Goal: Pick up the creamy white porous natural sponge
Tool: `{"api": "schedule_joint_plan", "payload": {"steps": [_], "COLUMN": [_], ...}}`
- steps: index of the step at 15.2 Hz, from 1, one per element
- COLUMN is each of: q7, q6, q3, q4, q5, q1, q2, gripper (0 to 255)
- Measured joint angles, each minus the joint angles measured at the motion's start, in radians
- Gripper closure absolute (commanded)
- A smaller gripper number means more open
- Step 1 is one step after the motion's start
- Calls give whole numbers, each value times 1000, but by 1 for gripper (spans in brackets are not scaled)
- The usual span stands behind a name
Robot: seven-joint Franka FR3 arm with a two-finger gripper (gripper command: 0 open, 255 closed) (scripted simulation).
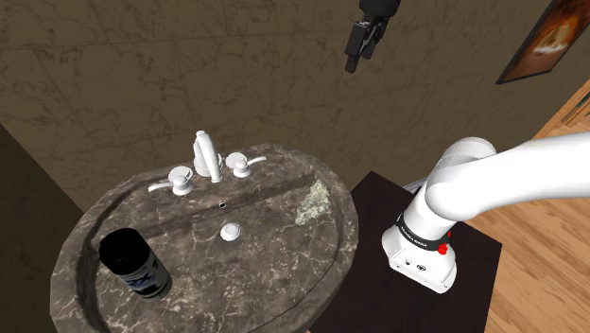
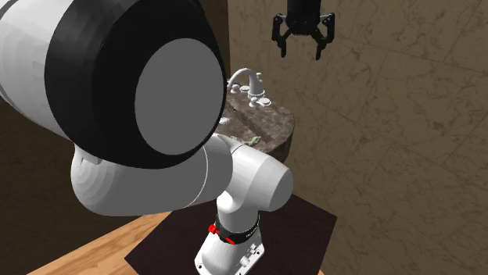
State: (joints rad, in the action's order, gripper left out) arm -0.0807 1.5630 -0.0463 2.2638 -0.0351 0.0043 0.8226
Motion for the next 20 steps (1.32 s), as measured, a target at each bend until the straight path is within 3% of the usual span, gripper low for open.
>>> {"api": "schedule_joint_plan", "payload": {"steps": [12,20], "q7": [222,416], "q6": [158,317], "q3": [-160,-303], "q4": [242,364], "q5": [53,109], "q1": [-2,2], "q2": [-50,-200], "gripper": [0,0]}}
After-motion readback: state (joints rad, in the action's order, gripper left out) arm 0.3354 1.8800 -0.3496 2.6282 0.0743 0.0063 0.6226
